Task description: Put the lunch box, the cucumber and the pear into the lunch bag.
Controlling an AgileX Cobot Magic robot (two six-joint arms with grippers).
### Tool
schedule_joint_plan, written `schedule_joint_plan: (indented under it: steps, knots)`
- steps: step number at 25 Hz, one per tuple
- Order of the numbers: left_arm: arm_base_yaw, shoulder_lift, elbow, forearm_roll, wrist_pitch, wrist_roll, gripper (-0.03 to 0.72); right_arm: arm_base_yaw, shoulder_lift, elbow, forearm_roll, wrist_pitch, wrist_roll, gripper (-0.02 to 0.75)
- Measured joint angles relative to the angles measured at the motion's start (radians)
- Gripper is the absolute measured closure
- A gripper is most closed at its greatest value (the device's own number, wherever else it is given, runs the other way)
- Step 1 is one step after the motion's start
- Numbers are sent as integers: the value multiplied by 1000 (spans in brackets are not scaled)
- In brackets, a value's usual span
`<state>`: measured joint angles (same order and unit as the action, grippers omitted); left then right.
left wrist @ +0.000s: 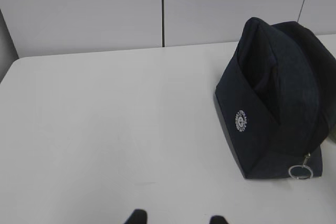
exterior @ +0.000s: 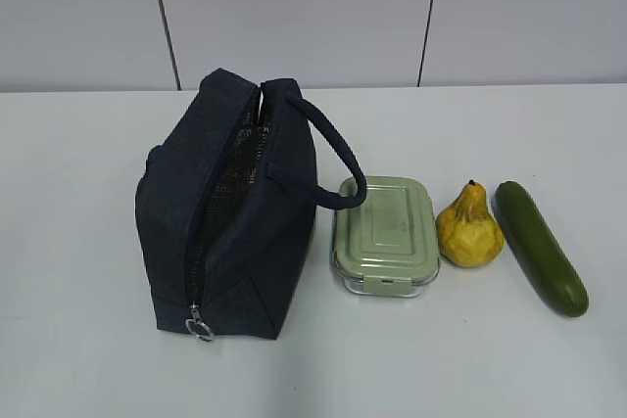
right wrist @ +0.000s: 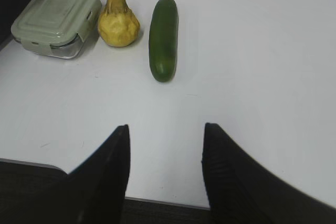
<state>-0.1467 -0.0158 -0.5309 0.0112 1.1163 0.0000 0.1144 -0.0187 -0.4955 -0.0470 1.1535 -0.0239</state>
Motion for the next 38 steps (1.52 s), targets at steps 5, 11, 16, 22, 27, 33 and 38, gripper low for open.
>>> schedule_joint_plan:
  steps: [5, 11, 16, 22, 27, 33, 38]
  knots:
    - [0, 0, 0, 0, 0, 0, 463, 0, 0, 0, 0, 0, 0, 383]
    - [0, 0, 0, 0, 0, 0, 463, 0, 0, 0, 0, 0, 0, 383]
    - [0, 0, 0, 0, 0, 0, 463, 0, 0, 0, 0, 0, 0, 383]
    - [0, 0, 0, 0, 0, 0, 463, 0, 0, 0, 0, 0, 0, 383]
    - [0, 0, 0, 0, 0, 0, 463, 0, 0, 0, 0, 0, 0, 383]
    - [0, 2, 0, -11, 0, 0, 463, 0, 0, 0, 0, 0, 0, 383]
    - [0, 95, -11, -81, -7, 0, 452, 0, 61, -8, 0, -18, 24, 383]
